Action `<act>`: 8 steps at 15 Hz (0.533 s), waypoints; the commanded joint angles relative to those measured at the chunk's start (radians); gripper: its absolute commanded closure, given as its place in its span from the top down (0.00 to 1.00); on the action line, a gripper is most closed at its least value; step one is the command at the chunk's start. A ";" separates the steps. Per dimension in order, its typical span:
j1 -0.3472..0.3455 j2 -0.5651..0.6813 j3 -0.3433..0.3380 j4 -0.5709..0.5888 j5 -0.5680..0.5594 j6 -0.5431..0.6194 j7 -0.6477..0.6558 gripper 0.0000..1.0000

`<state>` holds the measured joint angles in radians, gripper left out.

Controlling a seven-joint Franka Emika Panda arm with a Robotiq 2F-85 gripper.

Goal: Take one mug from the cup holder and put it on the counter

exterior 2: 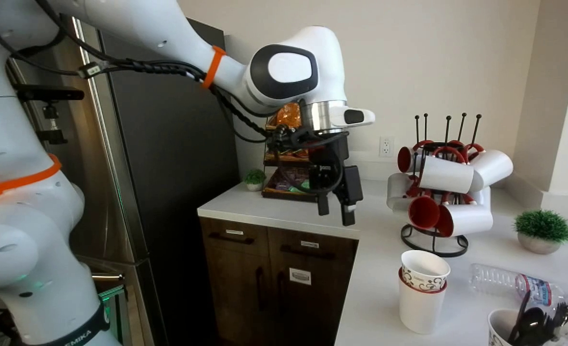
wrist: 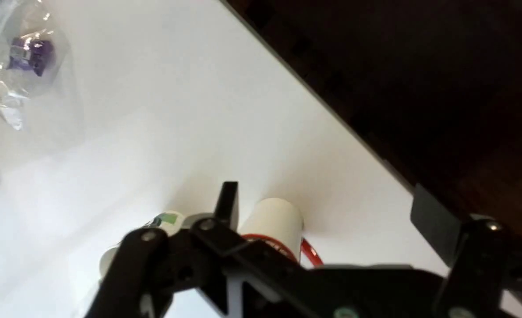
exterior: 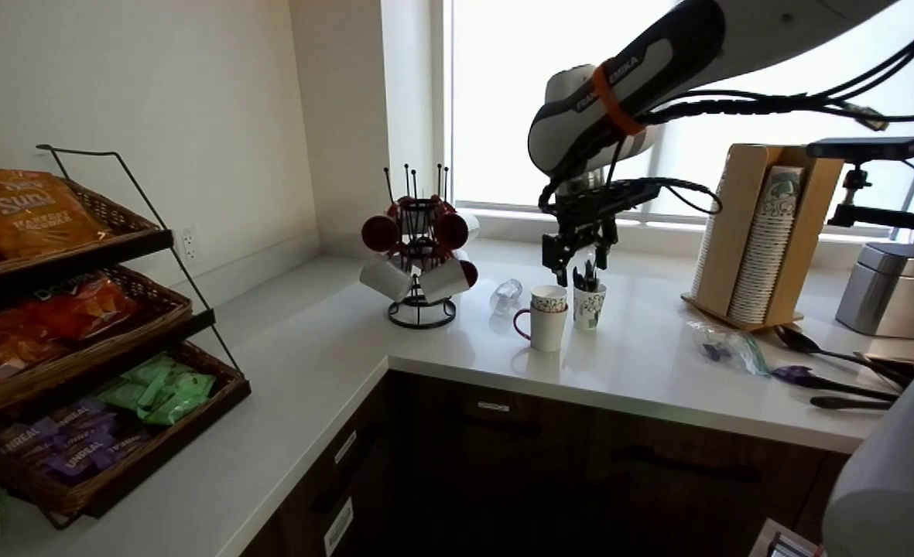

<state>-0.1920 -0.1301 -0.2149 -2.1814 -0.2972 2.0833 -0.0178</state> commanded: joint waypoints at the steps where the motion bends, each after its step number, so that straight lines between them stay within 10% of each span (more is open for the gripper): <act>1: -0.001 0.126 0.042 0.160 -0.078 -0.045 0.234 1.00; 8: 0.095 0.331 0.073 0.429 -0.304 -0.138 0.700 1.00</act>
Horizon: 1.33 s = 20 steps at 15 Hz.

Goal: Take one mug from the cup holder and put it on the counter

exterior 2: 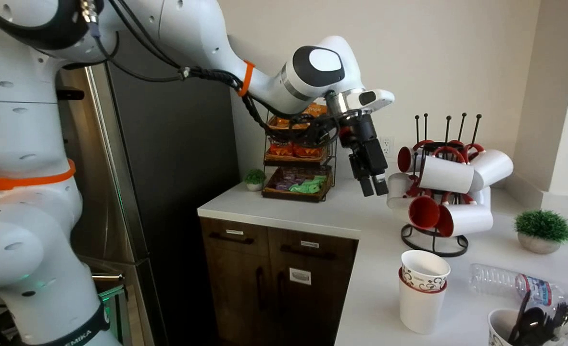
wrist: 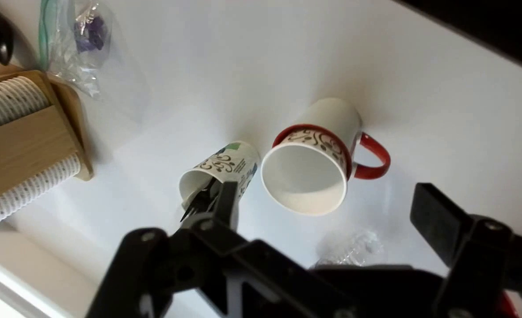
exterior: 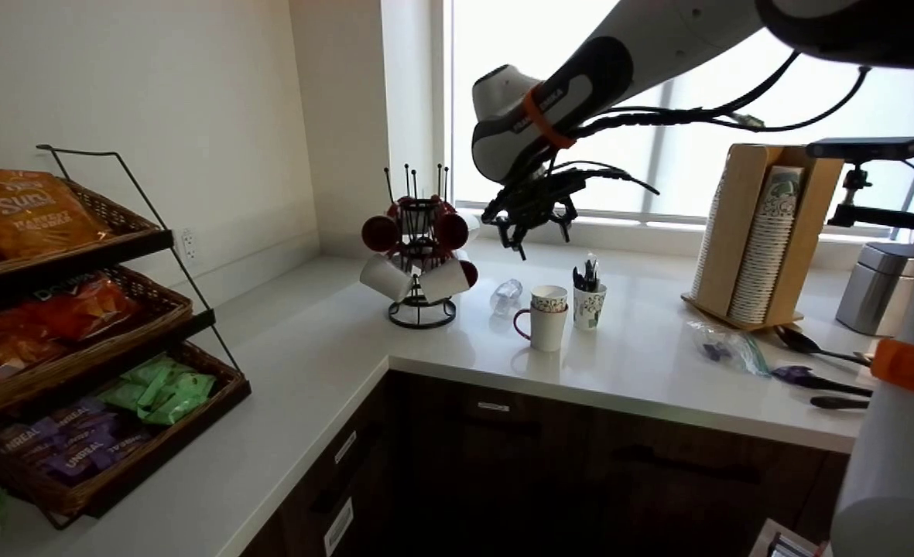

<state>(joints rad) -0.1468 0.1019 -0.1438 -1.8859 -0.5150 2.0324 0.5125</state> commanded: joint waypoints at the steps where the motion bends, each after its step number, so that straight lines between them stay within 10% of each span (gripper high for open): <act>1: 0.071 0.124 0.001 0.172 -0.117 -0.120 0.228 1.00; 5: 0.150 0.207 -0.002 0.275 -0.302 -0.193 0.400 1.00; 11: 0.138 0.198 0.007 0.264 -0.284 -0.173 0.378 1.00; 20: 0.069 0.193 -0.003 0.174 -0.348 0.356 0.038 1.00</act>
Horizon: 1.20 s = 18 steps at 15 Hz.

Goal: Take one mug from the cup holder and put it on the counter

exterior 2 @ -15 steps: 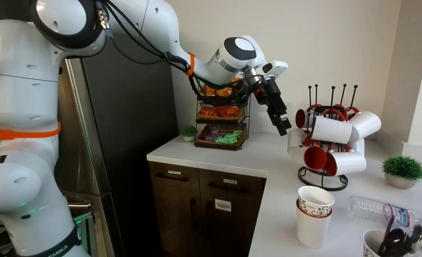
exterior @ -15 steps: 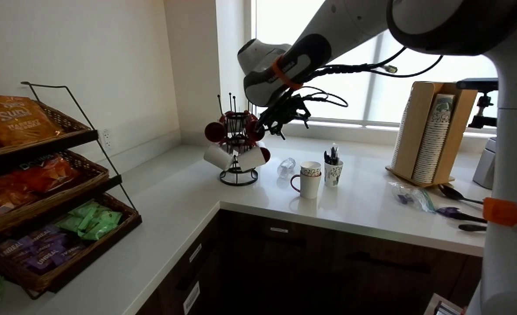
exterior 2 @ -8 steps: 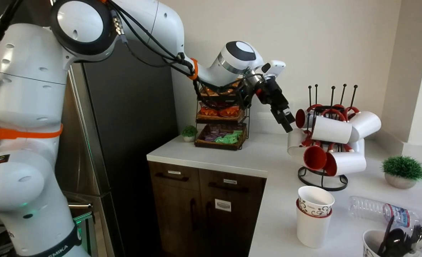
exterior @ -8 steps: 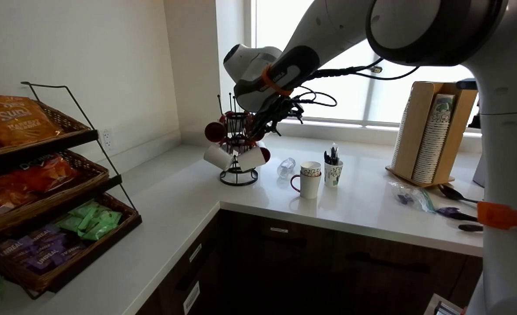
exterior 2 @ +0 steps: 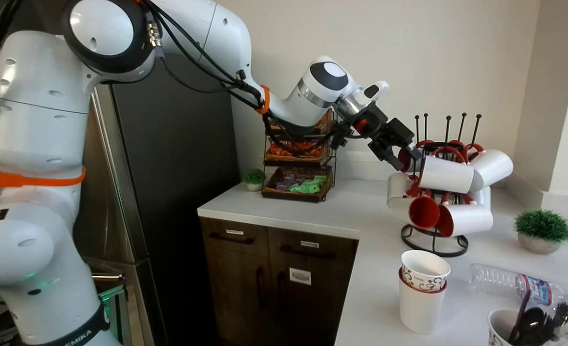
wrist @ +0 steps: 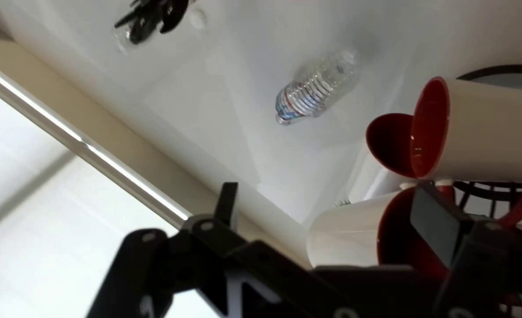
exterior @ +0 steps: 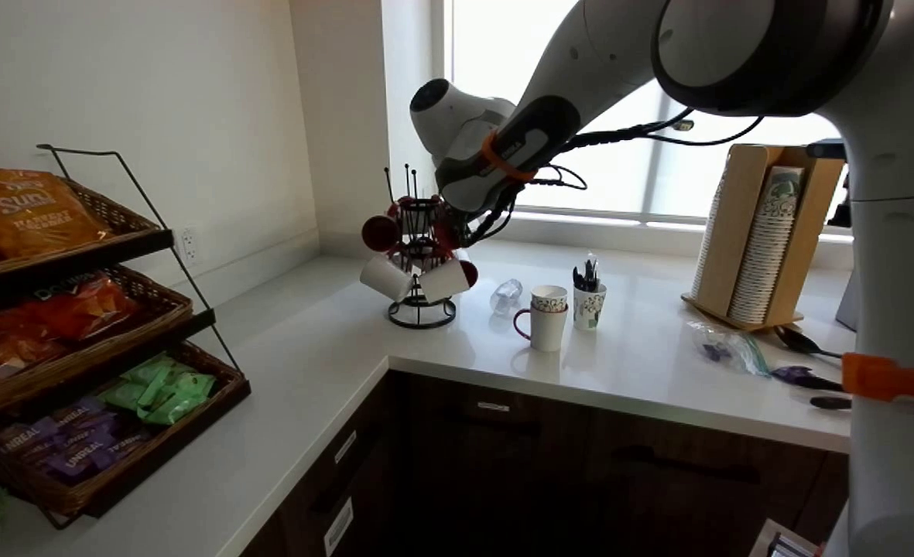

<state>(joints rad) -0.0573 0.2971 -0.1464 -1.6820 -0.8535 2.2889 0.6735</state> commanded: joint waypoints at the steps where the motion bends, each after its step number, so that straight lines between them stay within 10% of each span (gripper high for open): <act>1: -0.020 0.007 -0.002 -0.021 -0.007 0.101 -0.182 1.00; 18: 0.037 0.132 -0.033 0.171 -0.141 -0.080 -0.128 1.00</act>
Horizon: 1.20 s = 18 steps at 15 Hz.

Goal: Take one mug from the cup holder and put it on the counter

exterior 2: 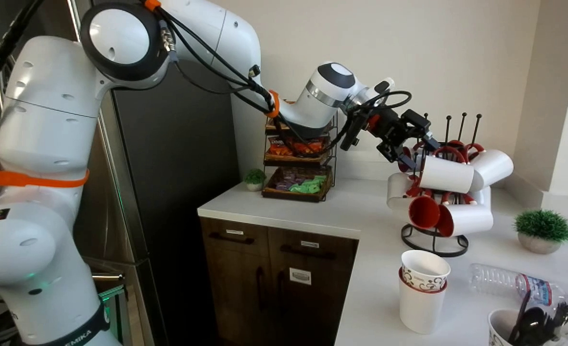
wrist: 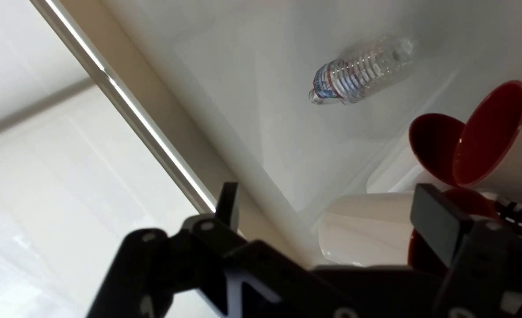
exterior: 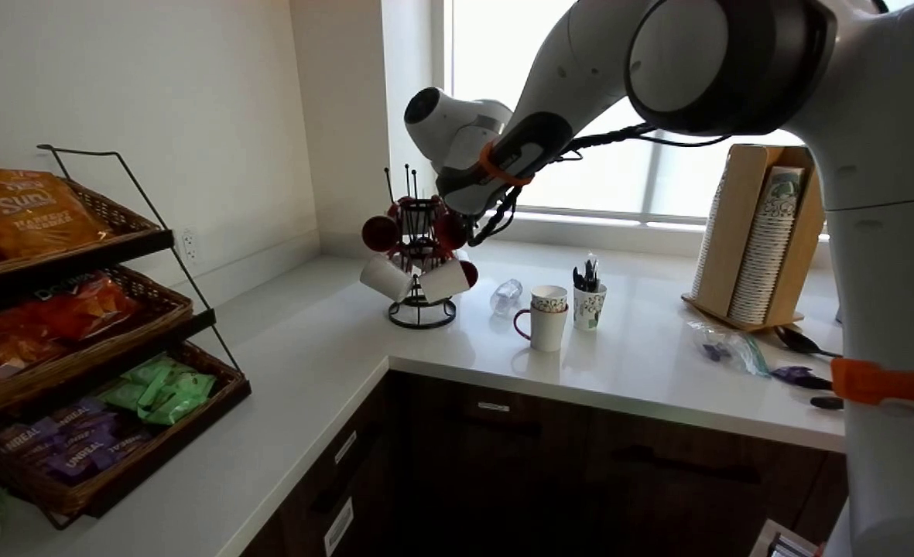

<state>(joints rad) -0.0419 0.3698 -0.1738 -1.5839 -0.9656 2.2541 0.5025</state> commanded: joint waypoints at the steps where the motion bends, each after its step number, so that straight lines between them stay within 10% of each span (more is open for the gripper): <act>1: 0.027 0.072 -0.007 0.089 -0.034 -0.051 0.053 1.00; 18: 0.067 0.227 -0.015 0.211 -0.251 -0.060 0.221 1.00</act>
<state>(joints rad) 0.0084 0.5661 -0.1823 -1.3967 -1.1716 2.2312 0.6782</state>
